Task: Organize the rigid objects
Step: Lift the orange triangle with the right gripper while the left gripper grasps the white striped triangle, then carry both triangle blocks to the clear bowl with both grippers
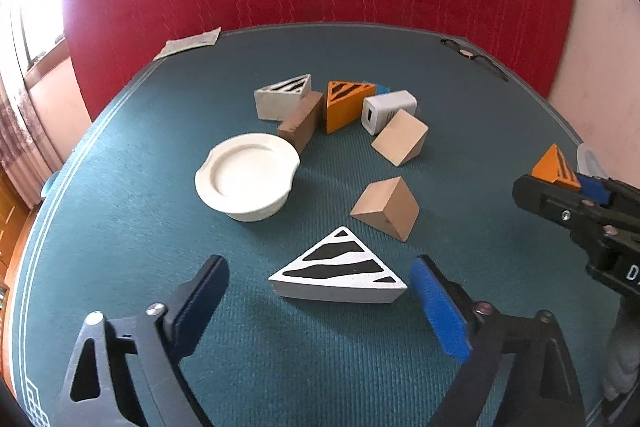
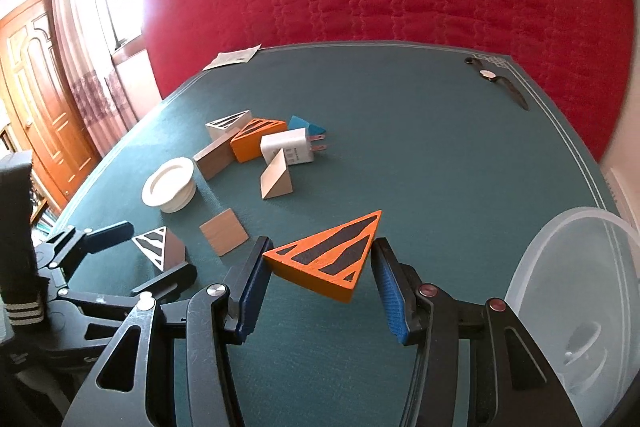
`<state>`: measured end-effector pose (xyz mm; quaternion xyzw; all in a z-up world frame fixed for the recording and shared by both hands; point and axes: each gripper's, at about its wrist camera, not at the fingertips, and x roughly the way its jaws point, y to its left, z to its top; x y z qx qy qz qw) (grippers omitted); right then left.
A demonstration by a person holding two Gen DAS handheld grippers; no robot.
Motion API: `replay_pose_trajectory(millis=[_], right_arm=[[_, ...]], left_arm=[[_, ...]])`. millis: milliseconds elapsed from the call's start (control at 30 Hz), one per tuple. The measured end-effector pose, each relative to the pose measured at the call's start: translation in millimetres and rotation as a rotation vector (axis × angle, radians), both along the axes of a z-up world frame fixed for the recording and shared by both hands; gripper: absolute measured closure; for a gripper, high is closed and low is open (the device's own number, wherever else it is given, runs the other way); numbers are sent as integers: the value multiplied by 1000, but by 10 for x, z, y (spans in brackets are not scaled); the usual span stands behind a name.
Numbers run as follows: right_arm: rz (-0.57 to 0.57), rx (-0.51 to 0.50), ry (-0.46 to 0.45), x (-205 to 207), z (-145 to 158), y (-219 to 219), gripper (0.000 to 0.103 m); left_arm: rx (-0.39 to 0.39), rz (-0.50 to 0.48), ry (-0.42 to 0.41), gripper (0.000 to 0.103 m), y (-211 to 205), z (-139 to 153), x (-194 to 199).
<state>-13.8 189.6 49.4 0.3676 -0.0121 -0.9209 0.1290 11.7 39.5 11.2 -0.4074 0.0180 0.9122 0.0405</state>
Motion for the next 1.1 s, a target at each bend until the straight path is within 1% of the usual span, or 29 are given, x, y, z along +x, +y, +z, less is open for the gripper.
replay_pose_trajectory(millis=[67,200,267,300,567,800,900,933,1100], right_arm=[[-3,-1,3,9,10,9,51],[-4,-1,9,31,24,7,51],[-6,-2,12,43,38,13,51],[-7,-2,15,51,44,18,51],[-23,-9,28,136,90,79,51],[-53,-15,47,239,165,195,51],[-76,-17,56,298,194,286,51],[-83,-18,57,310,200,315,51],[-140,-17,67,390,226,517,51]], left_arm=[[4,-1,-11,22,0,-20,-20],[9,11,-18,30,-16,-36,-9],[0,6,-10,39,3,-36,11],[-6,1,-7,41,18,-35,22],[-19,13,7,41,20,-18,44],[-22,-14,26,41,108,41,106],[-23,-18,40,41,143,92,127],[-25,6,44,41,153,111,131],[-30,-9,65,41,240,200,150]])
